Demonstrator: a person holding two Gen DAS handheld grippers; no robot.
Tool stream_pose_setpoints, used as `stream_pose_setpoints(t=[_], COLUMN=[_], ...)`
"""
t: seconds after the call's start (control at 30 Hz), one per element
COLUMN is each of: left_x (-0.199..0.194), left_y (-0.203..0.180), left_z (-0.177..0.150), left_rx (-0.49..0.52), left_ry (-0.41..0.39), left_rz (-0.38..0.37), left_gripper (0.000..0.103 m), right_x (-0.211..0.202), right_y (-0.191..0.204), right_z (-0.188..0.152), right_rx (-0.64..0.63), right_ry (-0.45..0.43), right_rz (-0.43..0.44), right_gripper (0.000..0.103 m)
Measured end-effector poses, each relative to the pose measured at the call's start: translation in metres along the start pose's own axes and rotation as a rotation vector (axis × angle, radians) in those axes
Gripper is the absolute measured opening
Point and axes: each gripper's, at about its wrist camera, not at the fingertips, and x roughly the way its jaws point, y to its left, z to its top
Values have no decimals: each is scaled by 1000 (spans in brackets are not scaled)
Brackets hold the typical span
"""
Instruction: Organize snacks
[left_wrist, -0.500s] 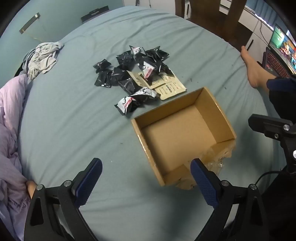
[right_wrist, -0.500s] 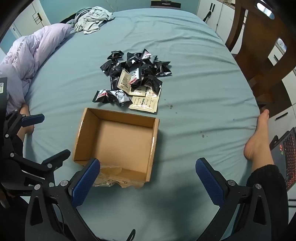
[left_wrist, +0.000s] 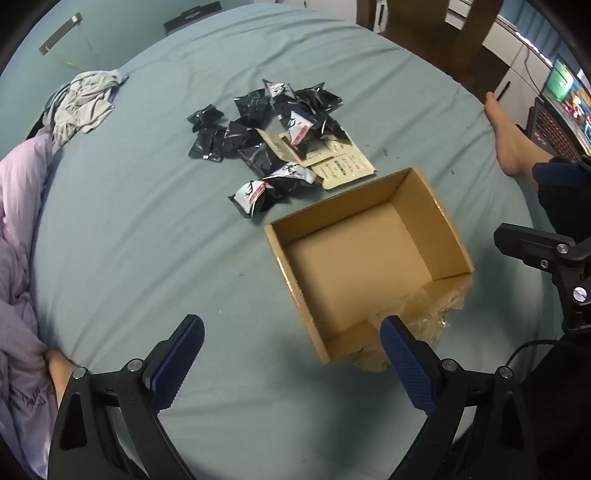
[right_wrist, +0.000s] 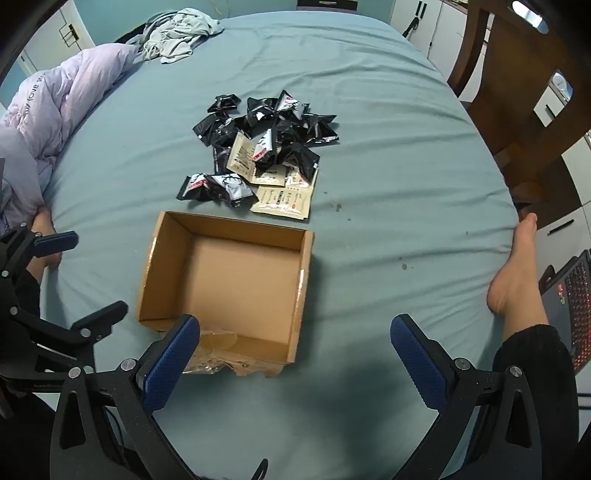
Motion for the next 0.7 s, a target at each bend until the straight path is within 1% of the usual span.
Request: stream_pose_setpoints(t=[0.13,0.33,0.7], left_x=[-1,-3,2], left_y=[-3,-7,0], left_z=[-2,-1,0], left_rx=[21,57,18], left_ry=[-5,-11,1], left_rz=[4,19,33], left_gripper=[98,98,98], right_x=[1,0,3], right_y=[2,7,9], right_z=[-1,1,0], right_rx=[-6,-24,-29], right_ry=[16,-5,10], right_rz=[25,33,35], right_gripper=[103,103,103])
